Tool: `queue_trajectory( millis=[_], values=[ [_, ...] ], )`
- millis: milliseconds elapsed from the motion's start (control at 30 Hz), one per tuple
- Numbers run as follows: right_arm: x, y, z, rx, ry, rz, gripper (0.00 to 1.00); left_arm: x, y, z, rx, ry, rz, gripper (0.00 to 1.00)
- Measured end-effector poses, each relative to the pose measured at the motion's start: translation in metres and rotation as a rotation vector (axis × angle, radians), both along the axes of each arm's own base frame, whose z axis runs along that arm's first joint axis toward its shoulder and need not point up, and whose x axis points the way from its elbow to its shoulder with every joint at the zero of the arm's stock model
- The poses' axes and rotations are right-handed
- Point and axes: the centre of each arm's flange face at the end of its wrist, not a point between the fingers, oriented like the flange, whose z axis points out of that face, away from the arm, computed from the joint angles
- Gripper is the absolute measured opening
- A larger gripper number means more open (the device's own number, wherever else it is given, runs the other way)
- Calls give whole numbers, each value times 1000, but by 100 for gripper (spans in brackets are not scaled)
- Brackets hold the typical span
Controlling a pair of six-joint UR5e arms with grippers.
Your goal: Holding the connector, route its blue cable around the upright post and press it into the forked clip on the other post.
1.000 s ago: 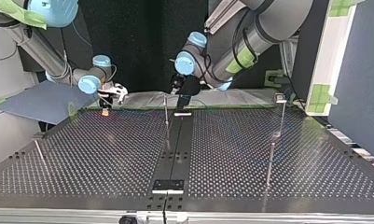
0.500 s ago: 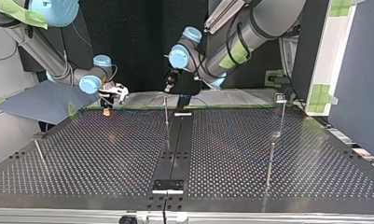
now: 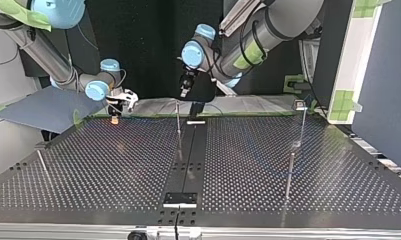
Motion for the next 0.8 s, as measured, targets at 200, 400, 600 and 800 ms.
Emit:
queue_trajectory(
  millis=[200, 400, 600, 800],
  values=[
    [1, 1, 0, 0, -3, 2, 0, -1, 0, -5, -2, 0, 3, 100],
    [3, 0, 0, -2, -10, 6, 0, -2, 0, -5, -5, 2, 4, 100],
    [4, 1, 0, 1, -17, 11, 0, -3, 1, -6, 1, 10, 6, 100],
    [6, 3, 0, 6, -18, 15, 0, -6, 2, -8, 16, 28, 5, 100]
  ],
)
